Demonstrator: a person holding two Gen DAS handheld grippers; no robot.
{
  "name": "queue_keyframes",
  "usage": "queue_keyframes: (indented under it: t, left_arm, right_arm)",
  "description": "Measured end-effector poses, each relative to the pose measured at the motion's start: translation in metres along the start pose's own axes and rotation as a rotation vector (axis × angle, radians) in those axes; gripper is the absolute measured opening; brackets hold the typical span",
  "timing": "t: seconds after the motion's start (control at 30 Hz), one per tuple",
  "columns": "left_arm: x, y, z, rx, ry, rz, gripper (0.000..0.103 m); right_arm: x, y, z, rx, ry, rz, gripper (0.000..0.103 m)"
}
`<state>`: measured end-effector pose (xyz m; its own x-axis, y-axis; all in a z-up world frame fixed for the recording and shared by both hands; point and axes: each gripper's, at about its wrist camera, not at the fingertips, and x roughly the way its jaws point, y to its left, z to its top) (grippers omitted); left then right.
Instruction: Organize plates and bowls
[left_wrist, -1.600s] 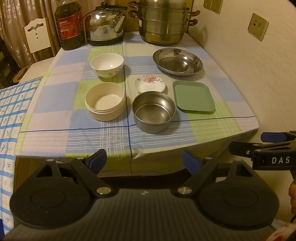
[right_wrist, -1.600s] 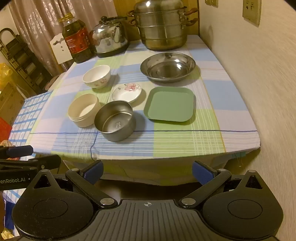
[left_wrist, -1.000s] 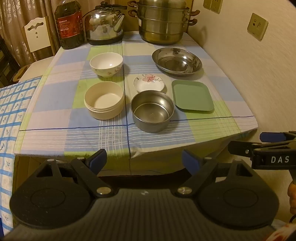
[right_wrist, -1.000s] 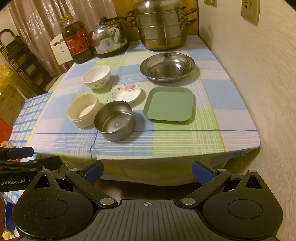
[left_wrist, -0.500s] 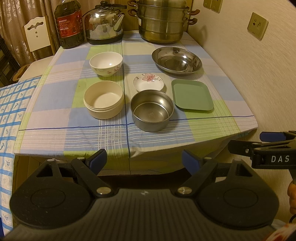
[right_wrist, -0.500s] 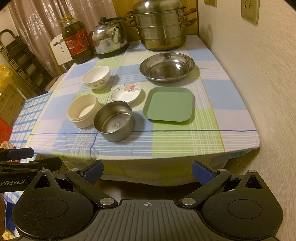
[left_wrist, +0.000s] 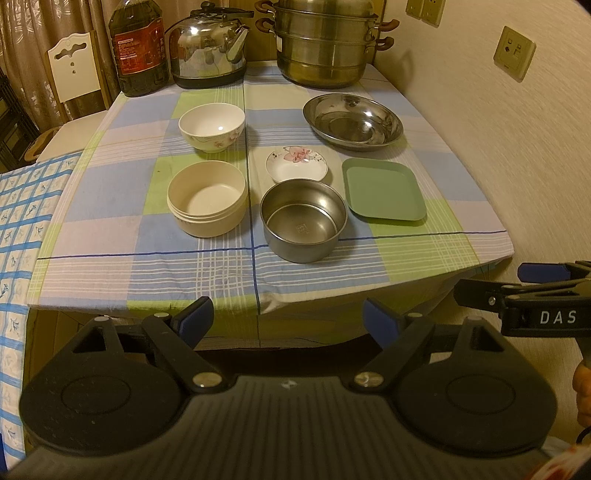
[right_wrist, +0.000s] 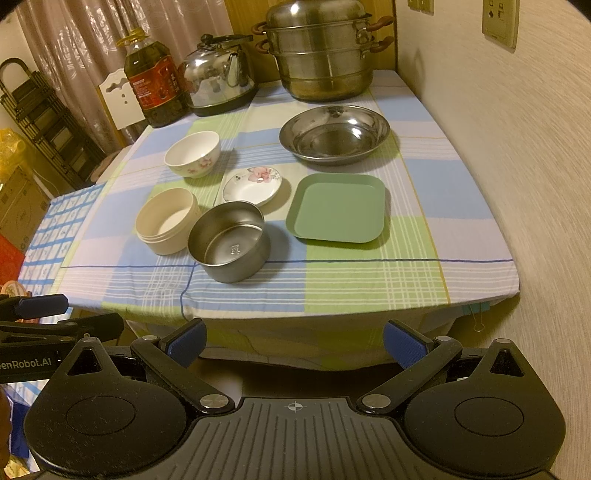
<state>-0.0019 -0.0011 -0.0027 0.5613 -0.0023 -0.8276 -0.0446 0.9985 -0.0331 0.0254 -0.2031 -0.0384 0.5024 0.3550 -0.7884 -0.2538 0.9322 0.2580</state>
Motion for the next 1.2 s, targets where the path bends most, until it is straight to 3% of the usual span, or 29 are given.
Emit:
queue_keyframes:
  t: [1.2]
  left_arm:
    - [0.0056,0.0000,0.0039,0.001,0.008,-0.008,0.087]
  right_arm:
    - [0.0035,0.0025,0.0054,0.001,0.000,-0.003,0.102]
